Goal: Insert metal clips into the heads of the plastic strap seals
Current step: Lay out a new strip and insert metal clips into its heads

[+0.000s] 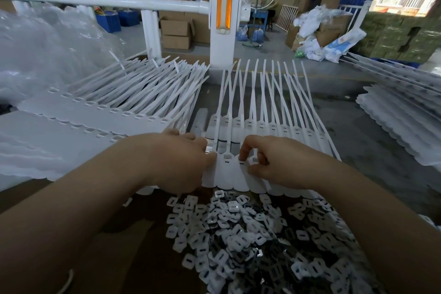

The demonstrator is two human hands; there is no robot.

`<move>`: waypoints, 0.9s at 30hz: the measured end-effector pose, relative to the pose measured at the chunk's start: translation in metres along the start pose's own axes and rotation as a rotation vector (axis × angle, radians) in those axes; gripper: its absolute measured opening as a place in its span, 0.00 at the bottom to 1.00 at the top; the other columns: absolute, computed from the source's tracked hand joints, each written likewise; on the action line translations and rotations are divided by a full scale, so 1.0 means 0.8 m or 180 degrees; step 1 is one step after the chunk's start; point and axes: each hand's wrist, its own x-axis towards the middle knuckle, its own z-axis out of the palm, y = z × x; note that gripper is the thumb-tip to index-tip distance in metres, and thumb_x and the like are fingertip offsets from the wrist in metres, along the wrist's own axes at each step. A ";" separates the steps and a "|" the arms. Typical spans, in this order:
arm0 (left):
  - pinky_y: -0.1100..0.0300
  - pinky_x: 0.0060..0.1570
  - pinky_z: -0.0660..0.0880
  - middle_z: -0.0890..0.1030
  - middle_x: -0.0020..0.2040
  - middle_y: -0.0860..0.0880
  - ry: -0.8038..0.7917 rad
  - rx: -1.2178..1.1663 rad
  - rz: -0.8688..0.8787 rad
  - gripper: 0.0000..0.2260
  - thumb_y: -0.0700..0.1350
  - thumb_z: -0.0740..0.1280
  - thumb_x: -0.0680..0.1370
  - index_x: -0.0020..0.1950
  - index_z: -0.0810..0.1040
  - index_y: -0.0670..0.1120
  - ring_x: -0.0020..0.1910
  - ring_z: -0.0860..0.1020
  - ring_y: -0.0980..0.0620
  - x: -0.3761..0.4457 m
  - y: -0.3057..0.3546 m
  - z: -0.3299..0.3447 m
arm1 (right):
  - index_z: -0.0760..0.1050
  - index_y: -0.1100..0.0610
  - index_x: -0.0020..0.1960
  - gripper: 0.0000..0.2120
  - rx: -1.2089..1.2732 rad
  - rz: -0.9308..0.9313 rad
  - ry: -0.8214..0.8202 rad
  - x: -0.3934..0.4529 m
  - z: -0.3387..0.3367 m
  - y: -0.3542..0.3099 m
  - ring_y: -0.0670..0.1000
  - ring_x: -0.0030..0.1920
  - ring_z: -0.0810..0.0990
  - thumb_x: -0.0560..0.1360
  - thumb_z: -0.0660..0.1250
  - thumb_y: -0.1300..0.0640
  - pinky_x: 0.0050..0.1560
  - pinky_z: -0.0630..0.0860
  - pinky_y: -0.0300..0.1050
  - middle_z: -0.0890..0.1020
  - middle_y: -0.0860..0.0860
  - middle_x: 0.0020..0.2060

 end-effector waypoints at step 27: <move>0.68 0.39 0.68 0.75 0.41 0.61 0.0948 -0.1872 -0.0367 0.06 0.53 0.68 0.78 0.52 0.80 0.53 0.40 0.73 0.64 0.044 -0.023 0.011 | 0.68 0.38 0.52 0.09 -0.0080 -0.0046 0.0020 0.003 0.001 -0.001 0.39 0.39 0.70 0.77 0.66 0.49 0.40 0.70 0.42 0.69 0.39 0.39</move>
